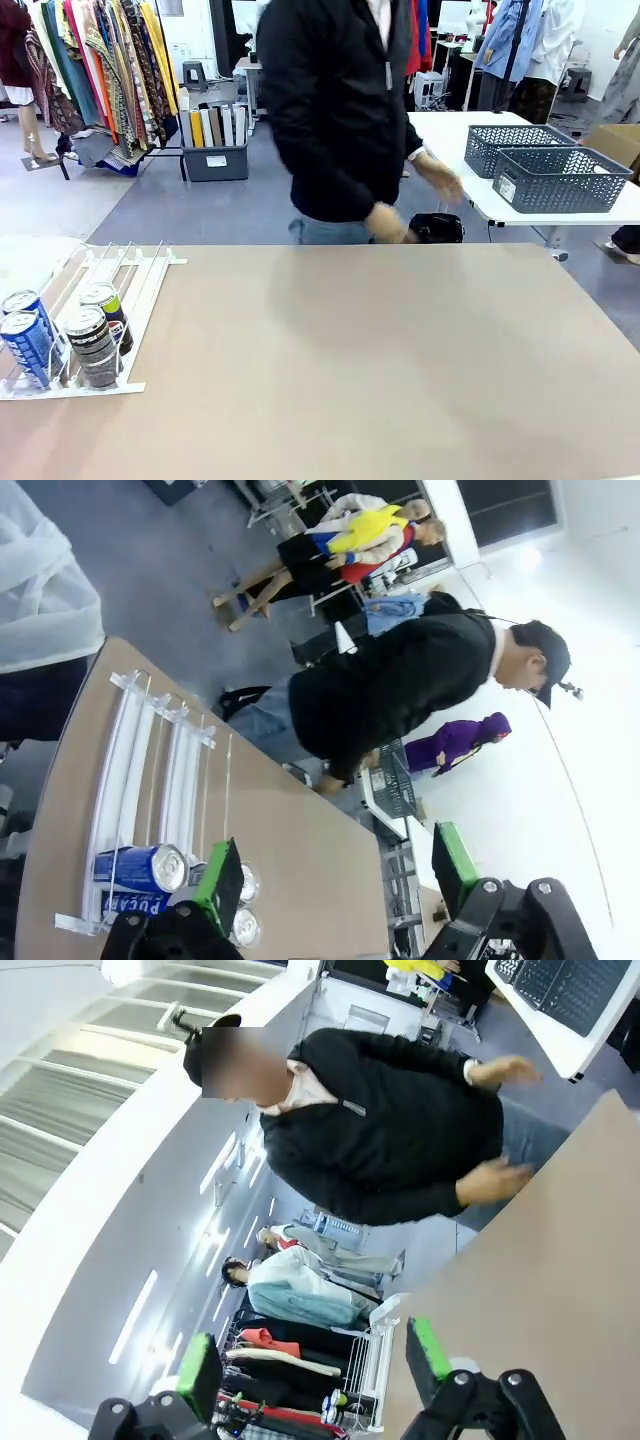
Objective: Retrieve and store the cans from the dispenser.
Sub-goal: Pick up one can from the Automatic Can Dispenser and place it in the middle of the table.
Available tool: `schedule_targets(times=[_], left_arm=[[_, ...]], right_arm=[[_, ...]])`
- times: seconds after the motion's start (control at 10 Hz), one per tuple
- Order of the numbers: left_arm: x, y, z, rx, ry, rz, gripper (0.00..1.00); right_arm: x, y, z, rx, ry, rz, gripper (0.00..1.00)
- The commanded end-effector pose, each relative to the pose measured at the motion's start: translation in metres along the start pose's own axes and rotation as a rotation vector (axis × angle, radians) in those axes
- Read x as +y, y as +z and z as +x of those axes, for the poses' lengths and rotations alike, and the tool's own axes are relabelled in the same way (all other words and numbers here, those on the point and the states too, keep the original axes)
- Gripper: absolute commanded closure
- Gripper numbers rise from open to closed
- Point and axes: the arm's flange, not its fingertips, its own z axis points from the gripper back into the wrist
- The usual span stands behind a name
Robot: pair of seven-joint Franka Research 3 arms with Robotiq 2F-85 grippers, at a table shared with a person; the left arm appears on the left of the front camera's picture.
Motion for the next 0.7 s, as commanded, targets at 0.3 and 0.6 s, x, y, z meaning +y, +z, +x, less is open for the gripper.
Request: schedule_targets(times=[0.3,0.6], left_arm=[[-0.0087,0.0152,-0.0013,-0.013,-0.015,-0.029,0.00],[-0.0099,0.0191,-0.0014,-0.007,0.003,-0.012,0.00]], right_arm=[[0.0147,0.0064,-0.0014,-0.008,0.012,-0.011,0.00],[0.0147,0.0064,-0.0014,-0.008,0.012,-0.011,0.00]])
